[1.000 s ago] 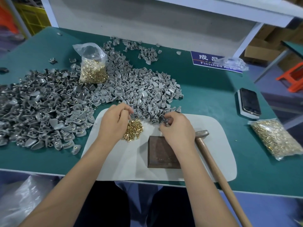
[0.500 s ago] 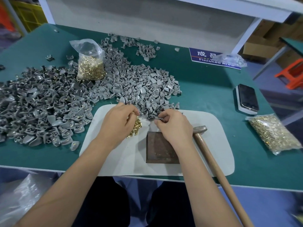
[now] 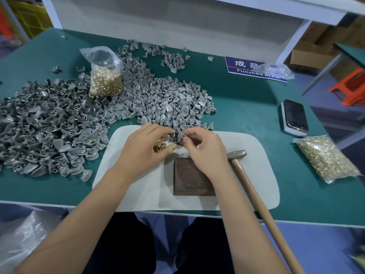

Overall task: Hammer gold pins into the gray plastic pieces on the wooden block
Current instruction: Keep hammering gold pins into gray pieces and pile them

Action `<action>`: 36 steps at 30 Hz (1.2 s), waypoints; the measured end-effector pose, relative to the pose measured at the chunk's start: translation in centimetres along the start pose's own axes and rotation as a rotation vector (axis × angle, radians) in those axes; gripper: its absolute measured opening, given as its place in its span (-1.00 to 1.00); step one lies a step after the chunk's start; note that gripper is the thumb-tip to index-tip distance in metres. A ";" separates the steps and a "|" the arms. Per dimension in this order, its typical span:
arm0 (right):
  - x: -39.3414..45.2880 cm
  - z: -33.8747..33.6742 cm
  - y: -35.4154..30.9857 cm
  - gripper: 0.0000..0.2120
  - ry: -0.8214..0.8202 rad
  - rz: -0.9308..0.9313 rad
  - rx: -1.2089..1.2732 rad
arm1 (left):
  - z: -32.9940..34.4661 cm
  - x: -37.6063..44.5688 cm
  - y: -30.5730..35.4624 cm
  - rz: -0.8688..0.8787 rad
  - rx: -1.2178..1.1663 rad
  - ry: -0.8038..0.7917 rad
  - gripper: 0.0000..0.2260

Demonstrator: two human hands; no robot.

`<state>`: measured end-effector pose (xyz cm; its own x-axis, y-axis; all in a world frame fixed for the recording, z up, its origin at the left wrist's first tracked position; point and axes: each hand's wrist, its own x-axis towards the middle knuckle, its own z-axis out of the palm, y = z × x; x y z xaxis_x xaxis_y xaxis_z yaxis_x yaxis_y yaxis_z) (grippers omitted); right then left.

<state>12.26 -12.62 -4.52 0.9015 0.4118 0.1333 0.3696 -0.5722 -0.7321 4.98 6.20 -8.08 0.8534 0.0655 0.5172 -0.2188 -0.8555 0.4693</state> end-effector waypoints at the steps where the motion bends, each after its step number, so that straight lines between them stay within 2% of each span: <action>1: 0.0 0.0 0.0 -0.88 -0.020 -0.011 0.010 | 0.0 0.0 0.0 0.013 0.004 0.000 -0.64; 5: 0.0 0.1 0.0 -0.90 -0.093 -0.038 -0.014 | 0.0 0.0 0.3 0.056 0.050 -0.018 -0.60; 13: -0.2 0.0 -0.5 -0.87 -0.085 -0.090 -0.154 | 0.3 0.0 0.1 0.109 0.054 0.034 -0.70; 15: -0.2 -0.1 -0.5 -0.87 -0.091 -0.086 -0.164 | 0.4 0.0 -0.3 0.056 0.010 0.079 -0.69; 19: -0.2 0.0 -0.5 -0.86 -0.127 -0.096 -0.219 | 0.1 0.0 -1.9 -0.236 -0.180 0.272 -0.69; 22: -0.2 0.1 -0.7 -0.82 -0.208 -0.118 -0.307 | -0.2 0.0 -2.5 -0.365 -0.241 0.321 -0.71; 30: -0.1 0.1 -1.4 -0.65 -0.329 -0.135 -0.385 | 0.1 0.1 -2.0 -0.427 -0.297 0.271 -0.83; 36: 0.0 0.1 -1.3 -0.60 -0.360 -0.166 -0.379 | 0.4 -0.1 -2.0 -0.403 -0.276 0.219 -0.86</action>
<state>11.72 -11.78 -3.62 0.7147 0.6969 -0.0598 0.6153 -0.6671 -0.4199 5.53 7.71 -9.35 0.7833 0.4918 0.3803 -0.0354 -0.5755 0.8170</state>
